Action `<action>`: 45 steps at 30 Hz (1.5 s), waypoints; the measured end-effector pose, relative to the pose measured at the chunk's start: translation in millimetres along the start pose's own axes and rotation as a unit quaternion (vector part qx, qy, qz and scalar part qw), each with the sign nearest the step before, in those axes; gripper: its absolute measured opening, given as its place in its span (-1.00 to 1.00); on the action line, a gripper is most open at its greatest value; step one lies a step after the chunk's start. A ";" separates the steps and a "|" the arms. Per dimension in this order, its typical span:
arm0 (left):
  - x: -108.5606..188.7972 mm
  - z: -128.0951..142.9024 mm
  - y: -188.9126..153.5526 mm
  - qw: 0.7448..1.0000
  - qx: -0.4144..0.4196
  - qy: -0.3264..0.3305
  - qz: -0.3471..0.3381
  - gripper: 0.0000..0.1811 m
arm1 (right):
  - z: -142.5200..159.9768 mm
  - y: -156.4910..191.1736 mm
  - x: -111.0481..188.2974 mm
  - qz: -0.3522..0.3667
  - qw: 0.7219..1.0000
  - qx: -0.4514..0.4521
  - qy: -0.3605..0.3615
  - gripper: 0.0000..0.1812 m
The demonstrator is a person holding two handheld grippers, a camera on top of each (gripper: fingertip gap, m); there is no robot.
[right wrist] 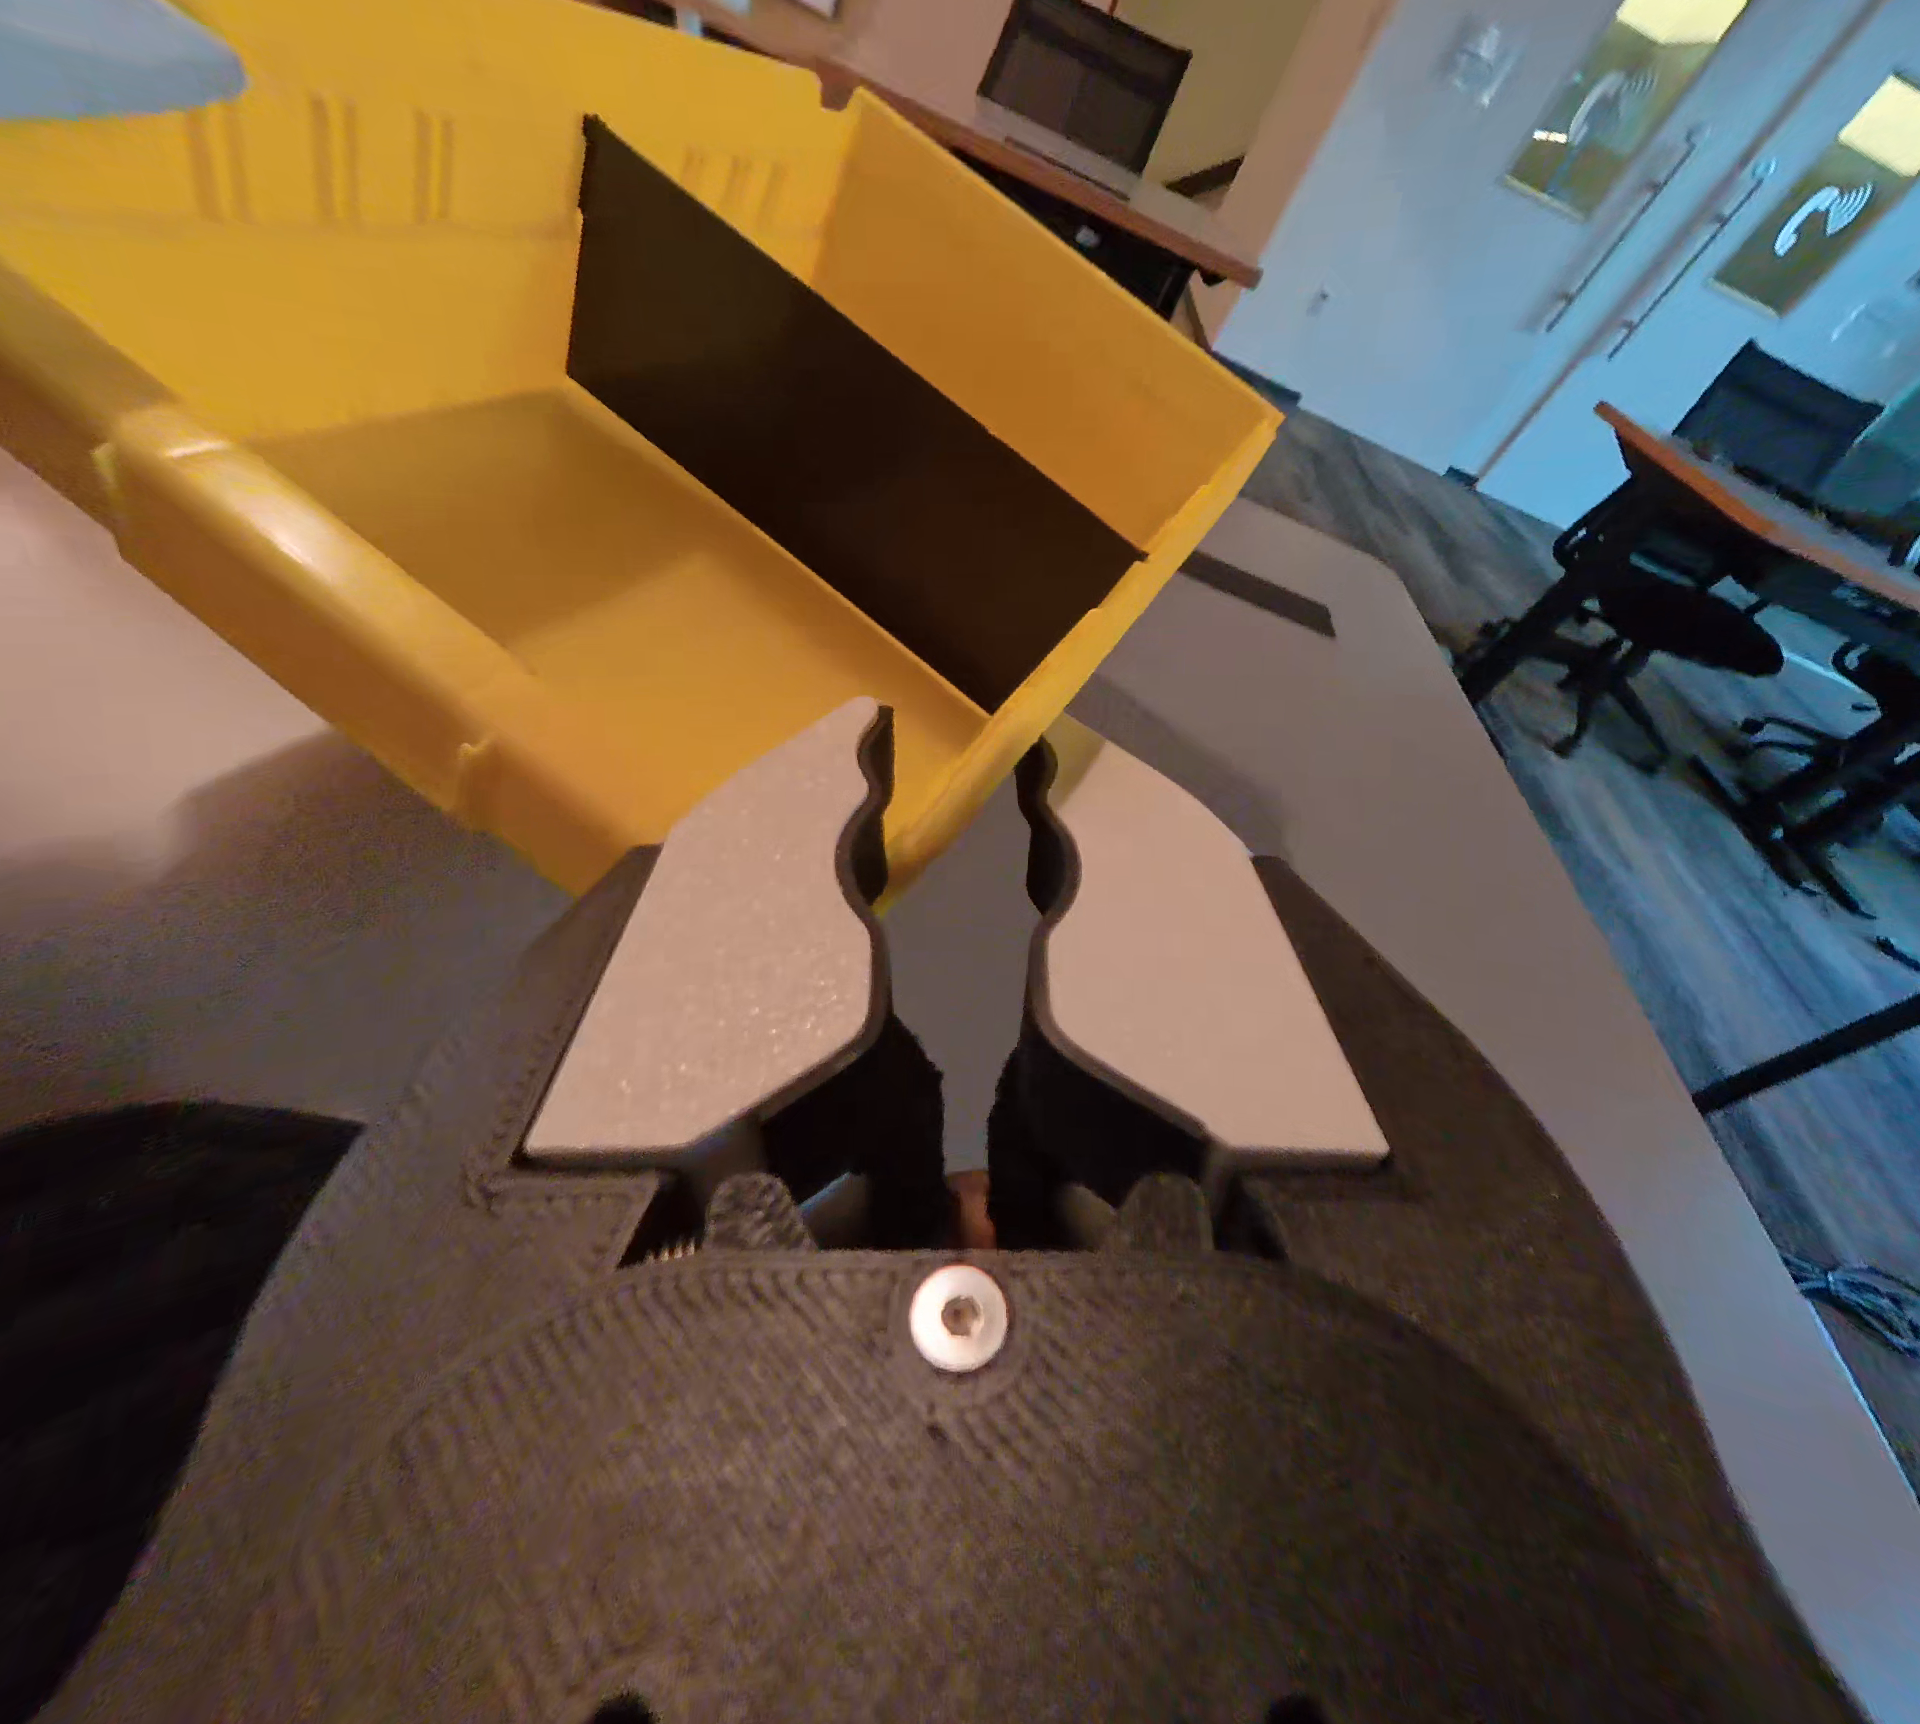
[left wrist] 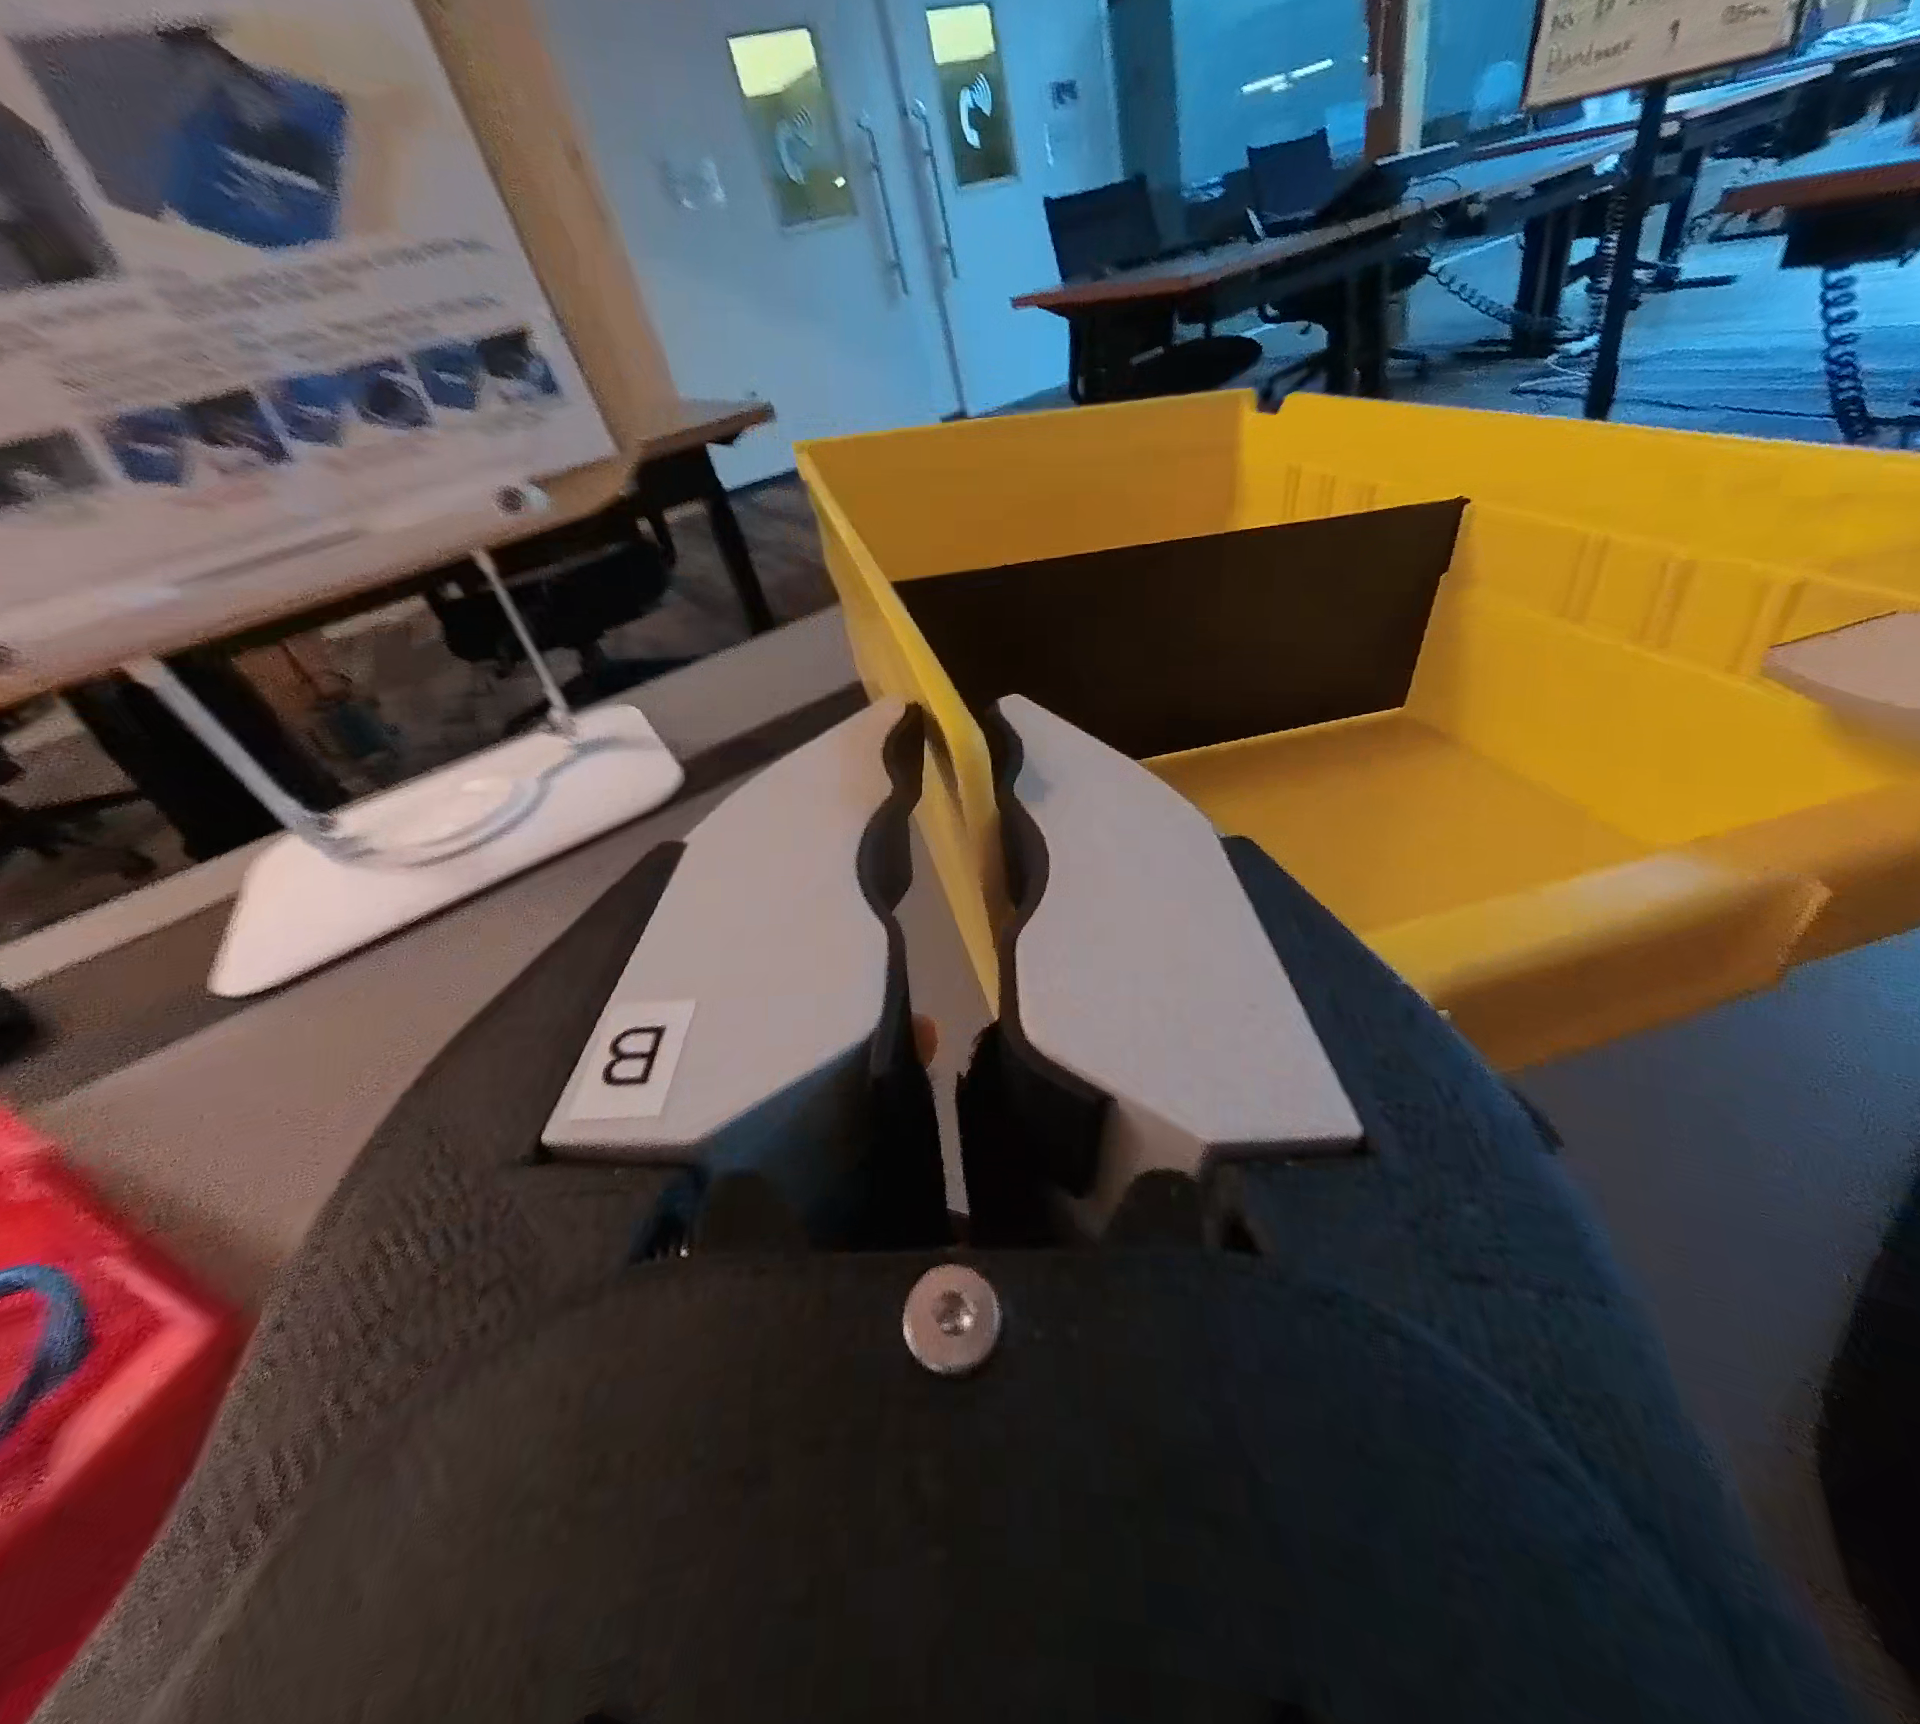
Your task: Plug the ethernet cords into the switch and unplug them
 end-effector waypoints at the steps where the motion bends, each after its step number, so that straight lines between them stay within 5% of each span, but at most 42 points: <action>1: -4.4 6.0 -7.2 1.000 0.004 0.007 0.005 -0.87 | 6.5 -4.6 0.2 0.001 1.000 -0.002 0.007 -0.76; 7: -14.0 32.9 -26.2 0.998 0.011 0.051 0.021 -0.86 | 25.6 -13.8 1.1 -0.002 0.999 0.009 0.043 -0.75; 11: -11.4 41.0 -29.0 0.984 0.034 0.132 0.114 -0.67 | 33.7 -21.3 4.3 -0.040 0.997 -0.029 0.066 -0.62; 13: -2.4 33.8 -22.9 0.976 0.052 0.156 0.146 -0.36 | 31.7 -29.8 10.7 -0.034 0.998 -0.042 0.038 -0.43; 16: 28.4 11.7 4.6 0.979 0.013 0.137 0.151 -0.28 | 18.9 -40.3 27.1 -0.024 0.995 -0.036 -0.085 -0.07; 19: 69.0 2.4 58.1 0.983 -0.070 0.143 0.089 -0.19 | 5.2 -29.0 44.4 -0.057 0.984 -0.008 -0.169 -0.12; 24: 130.8 34.8 161.5 0.929 -0.141 0.339 -0.044 -0.16 | -6.0 18.0 38.4 -0.205 0.976 0.057 -0.053 -0.22; 27: 147.6 59.5 182.0 0.887 -0.156 0.432 -0.047 -0.29 | -8.2 42.7 22.6 -0.260 0.962 0.083 0.014 -0.27; 36: 131.1 103.2 207.5 0.836 -0.243 0.485 -0.083 -0.63 | 17.1 60.2 -25.7 -0.240 0.908 0.245 0.241 -0.30; 39: 135.5 104.6 216.8 0.840 -0.240 0.482 -0.071 -0.64 | 26.7 53.1 -33.1 -0.174 0.889 0.329 0.267 -0.60; 45: 178.5 114.5 259.3 0.837 -0.260 0.470 -0.106 -0.60 | 43.3 15.7 -28.1 -0.130 0.881 0.351 0.289 -0.61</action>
Point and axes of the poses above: each gripper's, where its closed fingertips meet, x back along the fingers, z out of its underside, y = z × x across the jaws, the point moved 8 cm from there along x, back along the fingers, and after that the axes turned 3 degrees about -z, right-handed, at the moved point
